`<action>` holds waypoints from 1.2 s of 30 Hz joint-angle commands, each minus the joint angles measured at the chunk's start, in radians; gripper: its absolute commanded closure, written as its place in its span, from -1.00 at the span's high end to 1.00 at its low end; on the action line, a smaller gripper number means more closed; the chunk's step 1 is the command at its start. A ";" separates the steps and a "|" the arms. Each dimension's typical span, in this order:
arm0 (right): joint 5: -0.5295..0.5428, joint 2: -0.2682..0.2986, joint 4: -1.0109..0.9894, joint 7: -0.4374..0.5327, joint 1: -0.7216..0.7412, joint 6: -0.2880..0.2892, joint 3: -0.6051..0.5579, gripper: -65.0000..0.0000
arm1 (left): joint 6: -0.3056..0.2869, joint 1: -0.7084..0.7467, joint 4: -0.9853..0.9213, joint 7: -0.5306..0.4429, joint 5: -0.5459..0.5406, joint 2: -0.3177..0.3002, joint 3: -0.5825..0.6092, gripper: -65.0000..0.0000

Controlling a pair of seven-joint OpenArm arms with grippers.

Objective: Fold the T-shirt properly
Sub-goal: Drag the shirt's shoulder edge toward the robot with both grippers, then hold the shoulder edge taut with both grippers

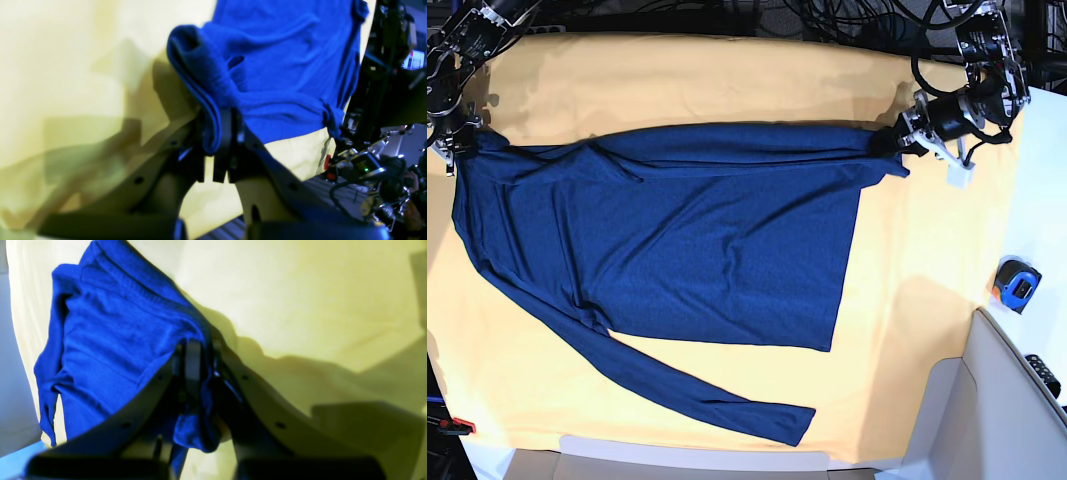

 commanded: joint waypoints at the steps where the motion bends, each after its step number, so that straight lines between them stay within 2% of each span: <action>1: -0.055 0.015 -0.002 -0.020 -0.028 -0.034 0.005 -1.00 | -0.002 0.008 0.023 0.018 -0.013 -0.014 -0.008 -0.99; 12: -0.054 0.055 0.143 -0.023 -0.153 -0.034 0.005 -1.00 | -0.002 0.067 0.026 0.011 -0.014 -0.014 -0.009 -0.99; 18: -0.049 0.096 0.163 -0.101 -0.163 -0.034 0.011 -1.00 | -0.002 0.108 0.084 0.009 -0.016 -0.036 -0.012 -0.99; 26: -0.048 0.116 0.182 -0.176 -0.175 -0.032 0.011 -1.00 | 0.000 0.180 0.164 0.020 -0.013 -0.034 -0.143 -0.99; 36: -0.048 0.130 0.270 -0.184 -0.291 -0.032 0.011 -1.00 | 0.000 0.229 0.164 0.020 -0.013 -0.029 -0.155 -0.99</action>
